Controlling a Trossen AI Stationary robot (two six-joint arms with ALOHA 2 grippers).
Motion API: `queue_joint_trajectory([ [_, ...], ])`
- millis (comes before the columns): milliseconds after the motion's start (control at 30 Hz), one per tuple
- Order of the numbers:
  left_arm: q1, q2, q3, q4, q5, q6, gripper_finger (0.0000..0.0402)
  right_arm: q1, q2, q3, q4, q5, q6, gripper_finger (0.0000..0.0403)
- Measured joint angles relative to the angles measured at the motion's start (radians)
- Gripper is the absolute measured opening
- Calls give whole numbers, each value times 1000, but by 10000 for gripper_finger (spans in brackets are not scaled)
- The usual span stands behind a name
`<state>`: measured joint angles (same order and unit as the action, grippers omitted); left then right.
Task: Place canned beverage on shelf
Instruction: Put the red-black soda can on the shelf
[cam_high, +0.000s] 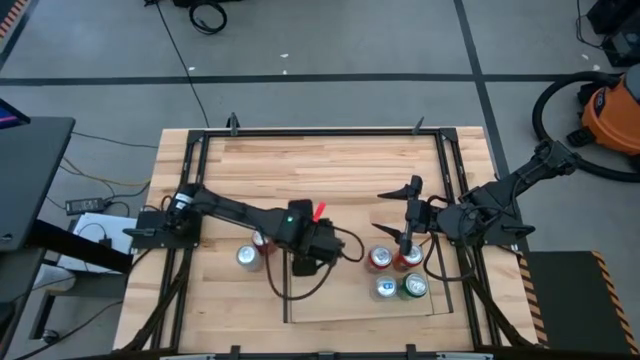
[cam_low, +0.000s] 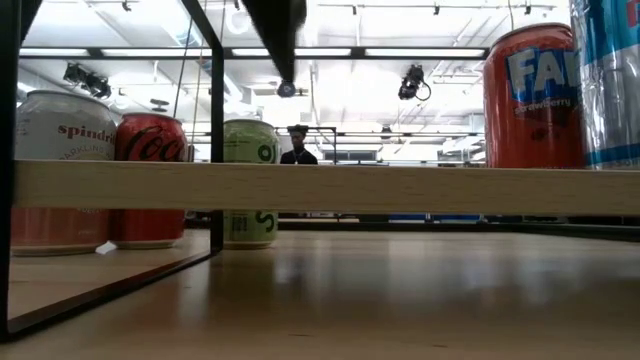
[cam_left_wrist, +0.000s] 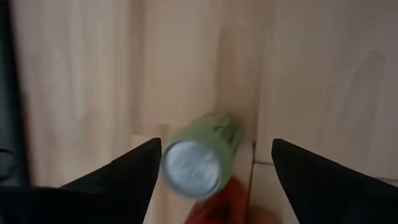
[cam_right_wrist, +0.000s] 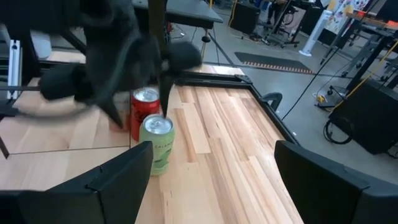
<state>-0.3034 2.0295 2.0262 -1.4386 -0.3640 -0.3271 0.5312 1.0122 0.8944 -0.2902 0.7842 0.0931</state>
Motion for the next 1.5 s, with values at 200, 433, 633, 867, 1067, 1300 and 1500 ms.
queue_joint_trajectory([
  [200, -48, -109, 1, -41, -149, -73, 300, 0, 0, 0, -25, -2, 19, 348],
  [433, -127, -197, 2, -141, -174, -270, 286, 0, 0, 0, -23, -3, 46, 348],
  [633, -249, -218, -91, -132, -136, -368, 286, 19, 3, 0, -17, -1, 48, 348],
  [867, -320, -262, -305, -130, -88, -523, 286, 25, 13, 0, 23, 8, 23, 348],
  [1067, -320, -303, -464, -128, -34, -599, 286, 25, 16, 0, 32, 9, 16, 348],
  [1300, -252, -360, -547, -82, -42, -610, 286, 25, 16, 0, 35, 9, 11, 348],
  [1500, -171, -370, -597, 25, -34, -562, 287, 25, 16, 0, 36, 9, 9, 348],
])
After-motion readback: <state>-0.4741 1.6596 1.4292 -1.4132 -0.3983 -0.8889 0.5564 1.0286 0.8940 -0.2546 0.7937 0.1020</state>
